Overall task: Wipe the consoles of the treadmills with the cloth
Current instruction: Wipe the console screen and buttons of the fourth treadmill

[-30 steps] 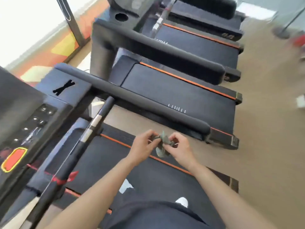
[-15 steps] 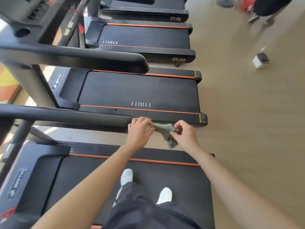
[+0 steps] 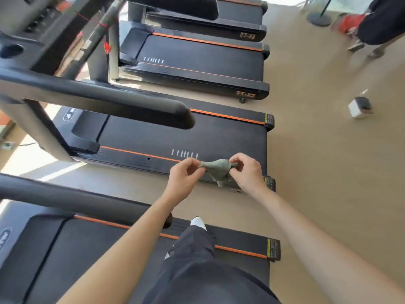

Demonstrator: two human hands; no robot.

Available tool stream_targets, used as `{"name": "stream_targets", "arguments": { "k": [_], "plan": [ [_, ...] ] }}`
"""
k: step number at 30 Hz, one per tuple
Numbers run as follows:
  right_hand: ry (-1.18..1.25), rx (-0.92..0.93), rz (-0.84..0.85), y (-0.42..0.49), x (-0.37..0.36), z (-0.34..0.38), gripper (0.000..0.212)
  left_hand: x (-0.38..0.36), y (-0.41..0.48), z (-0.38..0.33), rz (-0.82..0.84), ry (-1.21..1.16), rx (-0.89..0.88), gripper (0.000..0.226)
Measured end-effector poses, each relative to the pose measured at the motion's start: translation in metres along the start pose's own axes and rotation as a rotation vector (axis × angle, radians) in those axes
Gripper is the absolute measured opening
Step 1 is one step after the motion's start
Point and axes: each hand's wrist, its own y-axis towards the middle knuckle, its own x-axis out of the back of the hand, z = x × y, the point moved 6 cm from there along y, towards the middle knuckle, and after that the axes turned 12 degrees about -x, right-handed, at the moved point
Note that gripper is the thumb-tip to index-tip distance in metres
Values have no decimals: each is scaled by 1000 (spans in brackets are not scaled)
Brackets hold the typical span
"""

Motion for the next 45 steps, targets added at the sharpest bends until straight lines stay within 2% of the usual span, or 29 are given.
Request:
{"name": "stream_targets", "arguments": {
  "k": [3,6,10,13,16,19,23,26,27,29,32,35,38,42,44,45],
  "plan": [
    [37,-2,-30,44,22,19,21,-1,48,-13,-39,-63,8,4],
    [66,38,-54,88,41,40,24,3,96,-27,-56,-67,13,10],
    [67,121,7,146,57,70,17,7,152,-38,-78,-148,76,7],
    [54,214,28,193,63,90,11,6,192,-39,-118,-165,121,16],
    [87,230,139,247,62,102,9,3,230,-32,-234,-215,195,19],
    [112,184,340,303,57,109,5,-4,266,-25,-369,-155,267,38],
    [124,144,542,380,59,130,10,-10,318,-28,-542,-179,364,28],
    [114,166,564,437,62,161,16,-3,355,-35,-627,-166,404,10],
    [109,172,567,452,61,173,15,1,366,-38,-643,-134,419,16],
    [134,156,612,478,54,194,13,9,385,-41,-675,-90,447,30],
    [143,148,674,508,34,225,15,29,410,-38,-682,-32,463,36],
    [167,153,707,533,11,261,15,57,431,-26,-671,42,461,33],
    [165,183,765,554,-20,310,12,91,453,-13,-753,30,442,11],
    [159,224,846,577,-68,373,9,140,483,7,-855,124,400,23],
    [102,322,885,587,-88,407,8,167,499,18,-879,142,376,24],
    [5,437,890,591,-98,426,17,182,506,23,-887,135,359,28]
  ]
}}
